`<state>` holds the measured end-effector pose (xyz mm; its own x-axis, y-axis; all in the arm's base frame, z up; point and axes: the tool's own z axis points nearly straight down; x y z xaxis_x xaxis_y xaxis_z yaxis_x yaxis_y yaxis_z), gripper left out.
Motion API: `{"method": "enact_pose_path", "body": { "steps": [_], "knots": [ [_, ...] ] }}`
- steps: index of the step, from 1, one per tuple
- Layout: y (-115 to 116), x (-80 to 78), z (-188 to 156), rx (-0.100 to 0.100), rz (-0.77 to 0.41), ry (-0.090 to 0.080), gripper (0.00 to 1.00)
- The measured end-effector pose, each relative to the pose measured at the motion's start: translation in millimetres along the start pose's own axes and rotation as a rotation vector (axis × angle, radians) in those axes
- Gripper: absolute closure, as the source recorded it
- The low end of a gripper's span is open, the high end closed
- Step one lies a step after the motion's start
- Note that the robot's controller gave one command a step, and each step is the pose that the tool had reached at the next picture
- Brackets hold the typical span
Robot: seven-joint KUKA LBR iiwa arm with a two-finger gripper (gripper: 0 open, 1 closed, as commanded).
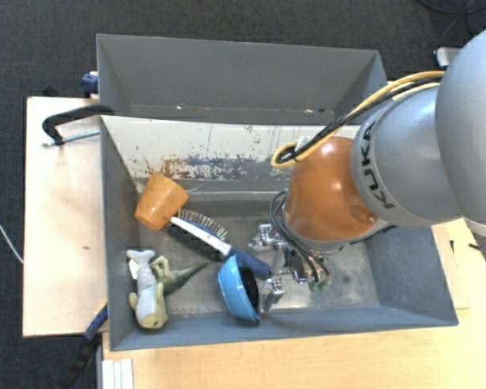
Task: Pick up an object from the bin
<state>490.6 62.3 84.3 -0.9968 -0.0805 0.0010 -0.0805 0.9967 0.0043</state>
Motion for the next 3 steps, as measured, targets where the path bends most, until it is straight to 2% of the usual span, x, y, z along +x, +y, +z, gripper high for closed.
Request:
{"method": "enact_pose_path", "body": {
  "steps": [1, 2, 3],
  "knots": [
    [29.1, -11.8, 12.9, 0.009, 0.022, -0.006, 0.0],
    [28.7, -12.5, 12.1, 0.006, 0.026, -0.008, 1.0],
    [-19.7, -50.6, -118.7, 0.006, -0.236, -0.013, 1.0]
  ]
}}
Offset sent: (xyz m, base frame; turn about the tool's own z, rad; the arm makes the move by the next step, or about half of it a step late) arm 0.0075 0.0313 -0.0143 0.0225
